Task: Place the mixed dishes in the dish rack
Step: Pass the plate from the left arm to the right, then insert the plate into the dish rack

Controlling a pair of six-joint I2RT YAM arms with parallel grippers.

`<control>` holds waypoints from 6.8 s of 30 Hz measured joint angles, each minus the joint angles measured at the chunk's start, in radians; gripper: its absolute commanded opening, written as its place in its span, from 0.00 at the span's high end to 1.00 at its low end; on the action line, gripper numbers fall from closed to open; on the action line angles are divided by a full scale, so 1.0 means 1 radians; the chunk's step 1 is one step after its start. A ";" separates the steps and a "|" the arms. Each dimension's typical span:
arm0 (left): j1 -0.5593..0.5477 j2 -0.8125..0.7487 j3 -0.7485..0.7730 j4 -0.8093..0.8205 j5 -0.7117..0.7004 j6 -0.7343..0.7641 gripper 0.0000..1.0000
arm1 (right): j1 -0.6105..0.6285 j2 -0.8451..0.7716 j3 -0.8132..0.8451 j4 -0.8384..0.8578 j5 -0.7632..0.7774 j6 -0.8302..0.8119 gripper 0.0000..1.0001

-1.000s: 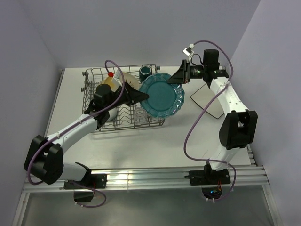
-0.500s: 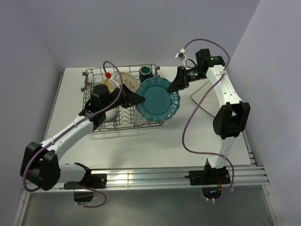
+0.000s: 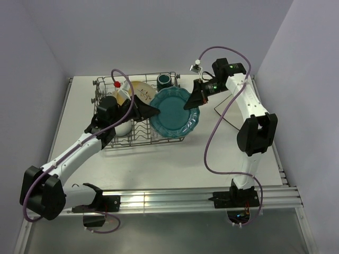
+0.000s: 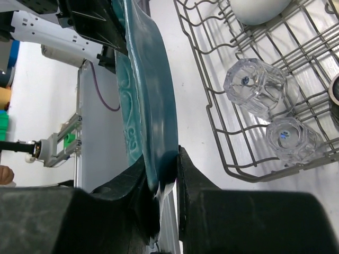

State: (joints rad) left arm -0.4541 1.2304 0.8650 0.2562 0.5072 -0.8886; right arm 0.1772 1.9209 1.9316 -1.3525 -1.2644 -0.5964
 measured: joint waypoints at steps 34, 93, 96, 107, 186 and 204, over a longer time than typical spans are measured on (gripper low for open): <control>0.049 -0.837 0.037 -0.846 -0.695 0.175 0.05 | 0.369 0.131 0.206 0.787 0.529 0.237 1.00; 0.049 -0.847 -0.046 -0.887 -0.733 0.143 0.03 | 0.386 0.421 0.288 0.853 0.533 -0.121 1.00; 0.049 -0.848 -0.046 -0.887 -0.733 0.142 0.03 | 0.384 0.425 0.288 0.861 0.532 -0.091 1.00; 0.049 -0.856 -0.046 -0.884 -0.732 0.140 0.03 | 0.378 0.429 0.289 0.864 0.534 -0.051 1.00; 0.049 -0.901 -0.076 -0.891 -0.732 0.108 0.03 | 0.331 0.456 0.320 0.834 0.429 -0.065 1.00; 0.049 -0.884 -0.080 -0.887 -0.732 0.108 0.03 | 0.344 0.445 0.288 0.854 0.422 -0.112 0.95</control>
State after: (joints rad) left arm -0.4053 0.3462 0.7849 -0.6312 -0.2249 -0.7811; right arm 0.5213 2.3661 2.2200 -0.4984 -0.8425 -0.7082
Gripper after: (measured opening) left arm 0.971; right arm 0.254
